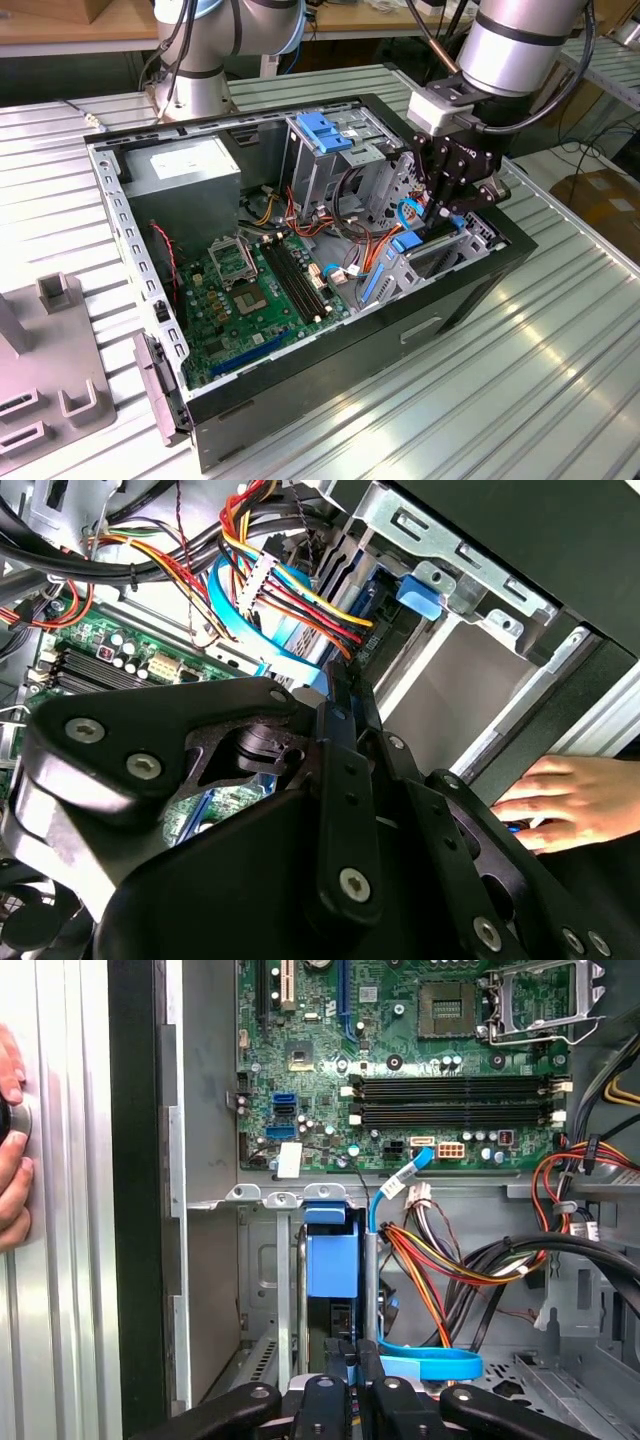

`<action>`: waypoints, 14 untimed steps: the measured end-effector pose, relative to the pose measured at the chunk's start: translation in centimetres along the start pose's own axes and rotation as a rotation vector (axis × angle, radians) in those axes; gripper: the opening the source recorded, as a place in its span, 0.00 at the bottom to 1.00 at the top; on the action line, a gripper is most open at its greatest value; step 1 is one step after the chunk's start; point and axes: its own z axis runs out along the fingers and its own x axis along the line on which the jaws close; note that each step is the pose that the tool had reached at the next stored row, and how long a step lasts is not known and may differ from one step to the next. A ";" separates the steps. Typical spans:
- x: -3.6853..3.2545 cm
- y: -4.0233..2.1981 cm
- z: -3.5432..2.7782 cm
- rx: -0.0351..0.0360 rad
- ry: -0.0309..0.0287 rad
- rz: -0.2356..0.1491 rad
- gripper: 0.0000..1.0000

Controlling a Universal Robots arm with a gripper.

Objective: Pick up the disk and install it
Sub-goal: 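Insert the second disk wire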

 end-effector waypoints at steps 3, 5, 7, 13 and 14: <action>0.01 -0.02 -0.18 0.0000 0.0004 0.000 0.16; 0.02 -0.02 -0.19 0.0000 -0.0001 0.000 0.16; 0.03 -0.03 -0.22 -0.0001 -0.0042 0.000 0.16; 0.37 -0.04 -0.16 -0.0004 -0.0233 0.001 0.16; 0.51 -0.04 -0.15 -0.0004 -0.0233 0.001 0.16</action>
